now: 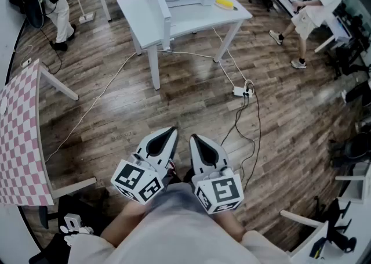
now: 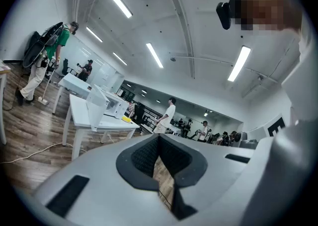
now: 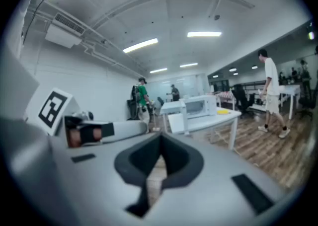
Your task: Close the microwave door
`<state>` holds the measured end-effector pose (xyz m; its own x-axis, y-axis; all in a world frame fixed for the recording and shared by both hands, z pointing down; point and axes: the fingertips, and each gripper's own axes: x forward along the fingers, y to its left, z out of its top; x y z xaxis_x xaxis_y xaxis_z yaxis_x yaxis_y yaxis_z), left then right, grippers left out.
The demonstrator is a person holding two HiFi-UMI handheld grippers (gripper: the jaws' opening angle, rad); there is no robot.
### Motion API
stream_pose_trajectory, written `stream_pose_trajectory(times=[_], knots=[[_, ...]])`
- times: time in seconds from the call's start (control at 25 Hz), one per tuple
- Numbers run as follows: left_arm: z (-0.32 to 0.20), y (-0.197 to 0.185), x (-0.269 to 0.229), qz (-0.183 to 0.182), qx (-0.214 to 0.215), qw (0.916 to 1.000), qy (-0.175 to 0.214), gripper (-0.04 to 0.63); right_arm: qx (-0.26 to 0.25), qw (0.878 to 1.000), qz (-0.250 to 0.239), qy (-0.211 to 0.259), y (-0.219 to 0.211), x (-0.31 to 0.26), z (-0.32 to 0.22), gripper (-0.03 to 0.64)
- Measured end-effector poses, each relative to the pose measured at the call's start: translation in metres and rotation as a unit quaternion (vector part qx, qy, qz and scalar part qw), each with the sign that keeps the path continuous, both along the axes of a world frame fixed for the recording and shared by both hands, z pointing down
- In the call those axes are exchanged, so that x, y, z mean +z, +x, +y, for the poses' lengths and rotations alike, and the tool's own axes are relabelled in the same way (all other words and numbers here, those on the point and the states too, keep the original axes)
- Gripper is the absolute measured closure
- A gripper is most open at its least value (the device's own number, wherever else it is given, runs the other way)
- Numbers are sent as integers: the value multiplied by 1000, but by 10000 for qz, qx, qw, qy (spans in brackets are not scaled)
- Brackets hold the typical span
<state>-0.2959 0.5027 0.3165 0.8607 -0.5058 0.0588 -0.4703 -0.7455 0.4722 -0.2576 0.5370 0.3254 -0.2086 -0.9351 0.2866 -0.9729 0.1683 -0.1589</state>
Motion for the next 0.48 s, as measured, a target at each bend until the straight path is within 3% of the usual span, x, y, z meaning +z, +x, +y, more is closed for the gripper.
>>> stream_pose_trajectory(times=[0.48], knots=[[-1,-4,3,23,-2,10000,71,581,-26,9999,142,42,-4,-4,-4,595]])
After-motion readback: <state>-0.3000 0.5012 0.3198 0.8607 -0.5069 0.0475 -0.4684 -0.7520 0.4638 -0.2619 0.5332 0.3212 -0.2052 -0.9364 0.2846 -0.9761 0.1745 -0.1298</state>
